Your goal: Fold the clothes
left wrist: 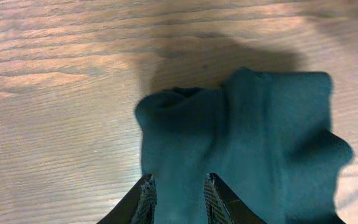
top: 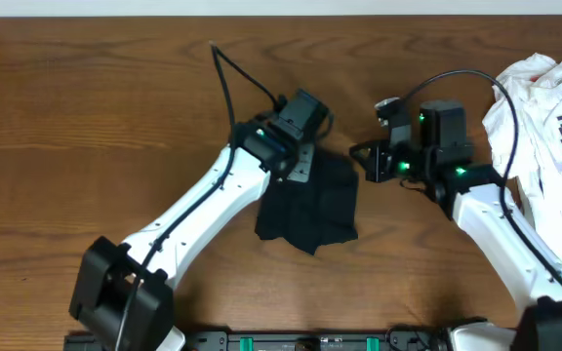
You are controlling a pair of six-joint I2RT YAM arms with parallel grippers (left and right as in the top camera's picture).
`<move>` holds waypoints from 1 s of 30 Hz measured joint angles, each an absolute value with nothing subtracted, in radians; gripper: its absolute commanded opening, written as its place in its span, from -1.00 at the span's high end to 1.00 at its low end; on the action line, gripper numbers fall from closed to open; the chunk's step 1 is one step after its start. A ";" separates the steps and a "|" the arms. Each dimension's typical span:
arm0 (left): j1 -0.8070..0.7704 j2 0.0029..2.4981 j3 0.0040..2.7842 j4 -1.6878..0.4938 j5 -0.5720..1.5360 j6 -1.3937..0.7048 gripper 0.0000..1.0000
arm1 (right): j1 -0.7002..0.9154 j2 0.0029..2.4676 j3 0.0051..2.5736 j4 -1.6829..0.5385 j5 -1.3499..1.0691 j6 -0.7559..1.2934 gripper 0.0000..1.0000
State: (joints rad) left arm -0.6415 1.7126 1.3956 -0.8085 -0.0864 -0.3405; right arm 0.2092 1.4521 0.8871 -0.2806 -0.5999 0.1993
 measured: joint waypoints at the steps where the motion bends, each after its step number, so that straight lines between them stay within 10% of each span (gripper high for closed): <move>1: -0.635 1.720 1.396 -0.806 -0.086 -0.340 0.43 | 0.217 1.468 0.887 -0.281 -0.605 0.200 0.97; 30: -0.614 2.024 1.426 -0.653 -0.037 -0.318 0.42 | 0.287 1.800 0.917 -0.459 -0.565 0.193 0.98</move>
State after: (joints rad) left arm -0.6144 2.0243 1.4258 -0.6529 -0.0372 -0.3183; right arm 0.2867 1.7996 0.9169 -0.4587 -0.5648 0.1932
